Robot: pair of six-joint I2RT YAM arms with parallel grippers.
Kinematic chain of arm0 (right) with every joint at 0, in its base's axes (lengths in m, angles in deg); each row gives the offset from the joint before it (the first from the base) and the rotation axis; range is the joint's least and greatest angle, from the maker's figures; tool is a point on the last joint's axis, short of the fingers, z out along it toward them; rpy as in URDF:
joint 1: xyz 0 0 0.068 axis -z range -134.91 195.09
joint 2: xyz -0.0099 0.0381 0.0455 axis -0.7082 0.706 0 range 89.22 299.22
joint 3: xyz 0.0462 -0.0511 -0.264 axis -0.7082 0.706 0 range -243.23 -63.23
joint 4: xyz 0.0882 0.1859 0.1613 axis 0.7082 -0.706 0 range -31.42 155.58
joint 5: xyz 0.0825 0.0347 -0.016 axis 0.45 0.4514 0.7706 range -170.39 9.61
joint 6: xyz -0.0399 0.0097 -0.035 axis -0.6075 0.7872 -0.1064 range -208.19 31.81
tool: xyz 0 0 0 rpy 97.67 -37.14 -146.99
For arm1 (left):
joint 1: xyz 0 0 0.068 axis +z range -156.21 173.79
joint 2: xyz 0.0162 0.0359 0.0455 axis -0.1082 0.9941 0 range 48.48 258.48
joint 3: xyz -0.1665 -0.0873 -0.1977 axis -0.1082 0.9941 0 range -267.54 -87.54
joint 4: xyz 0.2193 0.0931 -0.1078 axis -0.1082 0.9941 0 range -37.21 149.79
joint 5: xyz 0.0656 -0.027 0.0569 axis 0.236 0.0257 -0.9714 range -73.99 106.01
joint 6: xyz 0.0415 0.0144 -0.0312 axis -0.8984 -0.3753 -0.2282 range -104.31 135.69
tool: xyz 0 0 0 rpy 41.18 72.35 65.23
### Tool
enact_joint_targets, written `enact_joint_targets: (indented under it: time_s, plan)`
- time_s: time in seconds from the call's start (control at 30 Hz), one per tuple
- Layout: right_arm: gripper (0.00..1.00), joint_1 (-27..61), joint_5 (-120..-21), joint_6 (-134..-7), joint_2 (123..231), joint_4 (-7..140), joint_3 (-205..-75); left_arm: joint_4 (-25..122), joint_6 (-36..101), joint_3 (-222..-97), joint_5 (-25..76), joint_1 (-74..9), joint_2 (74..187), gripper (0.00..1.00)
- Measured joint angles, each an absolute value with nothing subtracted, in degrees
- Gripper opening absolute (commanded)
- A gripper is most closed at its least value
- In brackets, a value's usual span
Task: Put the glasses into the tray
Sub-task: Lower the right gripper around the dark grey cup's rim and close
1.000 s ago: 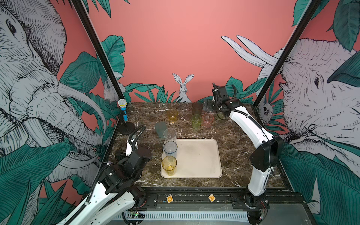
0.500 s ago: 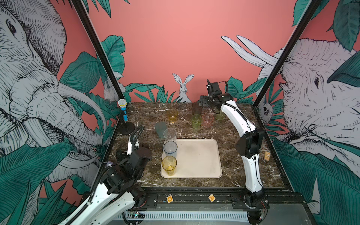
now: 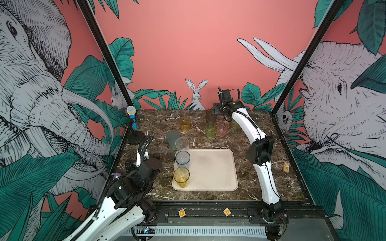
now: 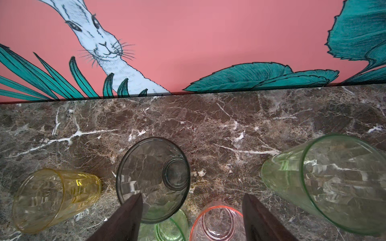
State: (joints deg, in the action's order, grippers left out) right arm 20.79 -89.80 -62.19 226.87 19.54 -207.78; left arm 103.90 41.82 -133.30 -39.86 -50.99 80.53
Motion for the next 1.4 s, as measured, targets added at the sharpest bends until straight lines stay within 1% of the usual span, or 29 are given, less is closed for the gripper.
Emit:
enact_joint_targets:
  time_s: [0.27, 0.63, 1.03, 1.3, 1.4]
  plan:
    - [0.68, 20.8, -89.9, -61.2, 230.0, 19.5, -209.2, 104.4, 43.2, -133.3, -38.2, -50.8, 80.5, 0.99]
    - [0.48, 20.8, -89.8, -61.0, 233.1, 19.9, -209.5, 106.3, 43.3, -133.3, -38.3, -50.8, 80.5, 0.99]
    - [0.3, 20.8, -89.4, -60.9, 233.6, 20.5, -210.2, 107.7, 43.3, -133.3, -38.5, -50.8, 80.5, 0.99]
    - [0.25, 20.9, -88.7, -60.9, 234.3, 22.1, -210.2, 108.0, 43.3, -133.3, -38.5, -50.8, 80.5, 0.99]
    - [0.24, 20.9, -88.7, -60.9, 234.5, 22.6, -210.2, 108.3, 43.3, -133.3, -38.5, -50.8, 80.5, 0.99]
